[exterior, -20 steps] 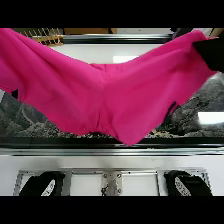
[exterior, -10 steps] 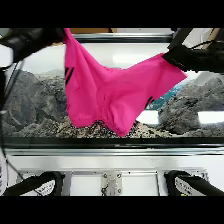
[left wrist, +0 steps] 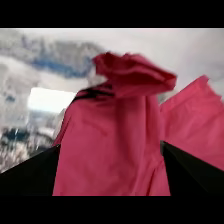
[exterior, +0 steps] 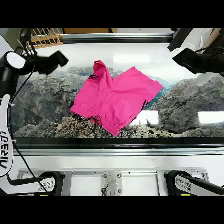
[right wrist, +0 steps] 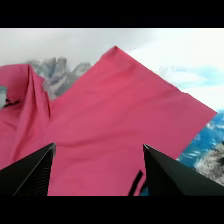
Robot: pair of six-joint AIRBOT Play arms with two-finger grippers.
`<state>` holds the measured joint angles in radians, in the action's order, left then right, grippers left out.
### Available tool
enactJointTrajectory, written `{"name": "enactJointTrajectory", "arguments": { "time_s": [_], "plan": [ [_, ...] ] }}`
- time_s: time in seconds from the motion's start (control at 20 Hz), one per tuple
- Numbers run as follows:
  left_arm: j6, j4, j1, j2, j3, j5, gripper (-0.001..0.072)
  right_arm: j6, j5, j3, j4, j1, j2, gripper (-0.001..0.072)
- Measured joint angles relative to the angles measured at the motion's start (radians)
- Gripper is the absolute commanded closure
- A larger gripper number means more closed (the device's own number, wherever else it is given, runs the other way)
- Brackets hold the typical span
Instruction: Fold the clothes and pants, and hang the long-sleeved shirts on hangers.
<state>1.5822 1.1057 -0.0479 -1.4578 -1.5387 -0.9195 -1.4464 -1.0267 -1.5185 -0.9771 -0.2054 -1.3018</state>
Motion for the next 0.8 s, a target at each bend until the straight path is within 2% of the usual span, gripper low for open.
{"name": "enactJointTrajectory", "arguments": {
  "time_s": [0.1, 0.25, 0.45, 0.6, 0.8],
  "plan": [
    [0.012, 0.001, -0.017, 0.052, 0.141, -0.066, 0.0022, 0.015, -0.061, 0.048, -0.025, -0.006, 0.039, 0.0123],
    [0.038, -0.007, 0.022, 0.140, 0.405, -0.088, 0.0022, 0.027, -0.112, 0.158, -0.042, -0.001, 0.102, 0.0123],
    [0.082, -0.071, 0.159, 0.214, 0.710, 0.039, 0.0022, 0.034, -0.137, 0.289, -0.040, 0.027, 0.155, 0.0123],
    [0.117, -0.110, 0.255, 0.192, 0.803, 0.161, 0.0022, 0.035, -0.143, 0.338, -0.024, 0.062, 0.167, 0.0123],
    [0.137, -0.130, 0.307, 0.089, 0.768, 0.224, 0.0024, 0.037, -0.145, 0.360, -0.013, 0.109, 0.173, 0.0123]
  ]
}}
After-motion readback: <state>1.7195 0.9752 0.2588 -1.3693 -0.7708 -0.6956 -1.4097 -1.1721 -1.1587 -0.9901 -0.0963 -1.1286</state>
